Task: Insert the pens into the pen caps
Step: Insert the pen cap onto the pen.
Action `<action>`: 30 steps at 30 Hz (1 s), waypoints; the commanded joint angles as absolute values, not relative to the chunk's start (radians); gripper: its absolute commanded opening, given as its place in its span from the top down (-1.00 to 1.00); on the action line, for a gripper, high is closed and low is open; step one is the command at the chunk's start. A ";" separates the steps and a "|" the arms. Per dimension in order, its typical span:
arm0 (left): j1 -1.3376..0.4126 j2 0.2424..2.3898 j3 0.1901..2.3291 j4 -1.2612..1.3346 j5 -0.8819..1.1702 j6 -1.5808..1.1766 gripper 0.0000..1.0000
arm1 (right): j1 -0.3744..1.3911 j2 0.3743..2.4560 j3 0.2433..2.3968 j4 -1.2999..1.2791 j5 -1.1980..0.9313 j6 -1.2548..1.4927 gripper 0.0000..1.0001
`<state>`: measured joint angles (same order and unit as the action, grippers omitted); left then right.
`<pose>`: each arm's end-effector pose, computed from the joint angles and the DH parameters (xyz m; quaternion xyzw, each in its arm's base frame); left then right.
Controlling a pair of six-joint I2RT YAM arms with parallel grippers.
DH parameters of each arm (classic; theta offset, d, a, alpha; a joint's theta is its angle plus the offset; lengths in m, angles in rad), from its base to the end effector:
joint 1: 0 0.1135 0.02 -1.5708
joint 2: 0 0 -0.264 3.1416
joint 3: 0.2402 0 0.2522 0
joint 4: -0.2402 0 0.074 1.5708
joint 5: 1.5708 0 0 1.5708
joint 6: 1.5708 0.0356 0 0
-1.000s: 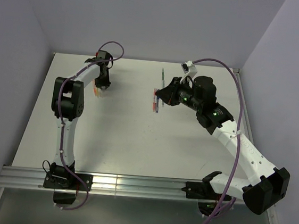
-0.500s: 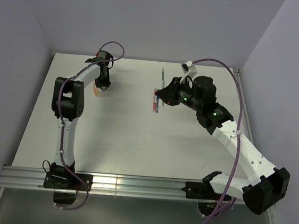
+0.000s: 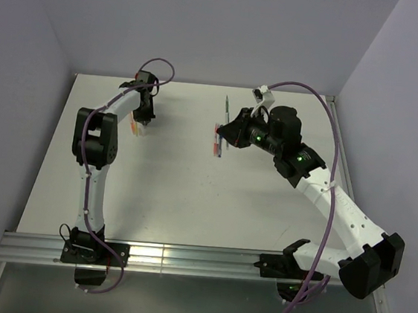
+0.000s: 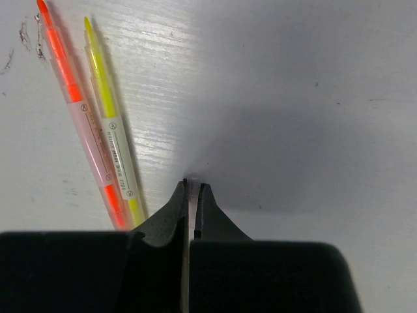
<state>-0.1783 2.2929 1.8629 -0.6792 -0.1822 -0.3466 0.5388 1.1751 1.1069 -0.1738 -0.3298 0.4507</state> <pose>0.4841 -0.0807 0.1664 -0.1022 0.9643 0.0264 0.2430 0.2269 0.1491 0.3745 -0.1353 0.7714 0.4025 0.4739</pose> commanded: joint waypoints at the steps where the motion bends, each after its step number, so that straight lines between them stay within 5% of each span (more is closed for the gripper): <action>1: -0.192 2.237 1.844 -0.669 -0.127 -0.376 0.99 | 0.545 1.187 1.117 -0.153 -0.339 0.431 1.00; 7: -0.187 1.976 1.748 -0.494 0.070 -0.474 0.99 | 0.545 1.198 1.115 -0.137 -0.363 0.422 1.00; 15: -0.187 1.579 1.305 0.301 0.542 -0.852 1.00 | 0.558 1.195 1.031 0.044 -0.527 0.494 1.00; 22: -0.193 1.529 1.053 1.050 0.657 -1.312 1.00 | 0.600 1.196 0.950 0.270 -0.653 0.600 1.00; 30: -0.258 1.517 0.924 1.380 0.669 -1.417 1.00 | 0.630 1.227 0.942 0.324 -0.676 0.597 1.00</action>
